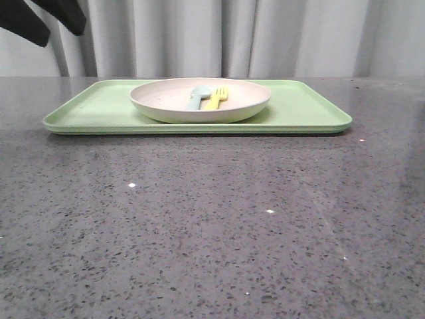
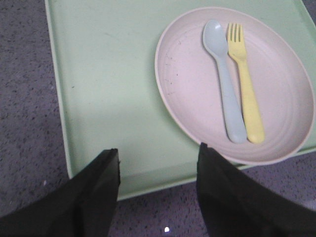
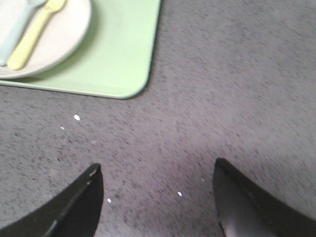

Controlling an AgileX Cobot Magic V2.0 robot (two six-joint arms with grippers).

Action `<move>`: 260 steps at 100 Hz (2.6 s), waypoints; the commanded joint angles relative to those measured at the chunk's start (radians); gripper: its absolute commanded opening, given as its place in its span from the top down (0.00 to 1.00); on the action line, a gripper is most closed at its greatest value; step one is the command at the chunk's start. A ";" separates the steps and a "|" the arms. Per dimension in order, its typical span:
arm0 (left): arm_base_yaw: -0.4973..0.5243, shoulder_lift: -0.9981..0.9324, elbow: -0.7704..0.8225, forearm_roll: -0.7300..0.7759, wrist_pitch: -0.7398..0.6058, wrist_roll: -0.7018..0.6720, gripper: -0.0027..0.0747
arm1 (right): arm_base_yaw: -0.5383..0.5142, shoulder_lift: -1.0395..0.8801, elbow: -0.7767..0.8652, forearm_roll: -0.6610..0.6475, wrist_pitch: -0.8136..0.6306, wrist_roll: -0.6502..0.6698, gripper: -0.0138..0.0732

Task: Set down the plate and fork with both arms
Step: 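Move the right gripper above the yellow fork on the plate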

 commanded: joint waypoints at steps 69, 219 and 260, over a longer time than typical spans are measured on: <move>-0.007 -0.427 0.309 -0.003 -0.074 -0.001 0.50 | 0.202 0.589 -0.640 -0.010 0.113 -0.003 0.28; -0.007 -0.487 0.325 -0.003 -0.041 -0.001 0.50 | 0.226 1.179 -1.164 0.036 0.237 0.193 0.28; -0.007 -0.487 0.325 -0.003 -0.041 -0.001 0.50 | 0.226 1.216 -1.164 0.037 0.243 0.193 0.28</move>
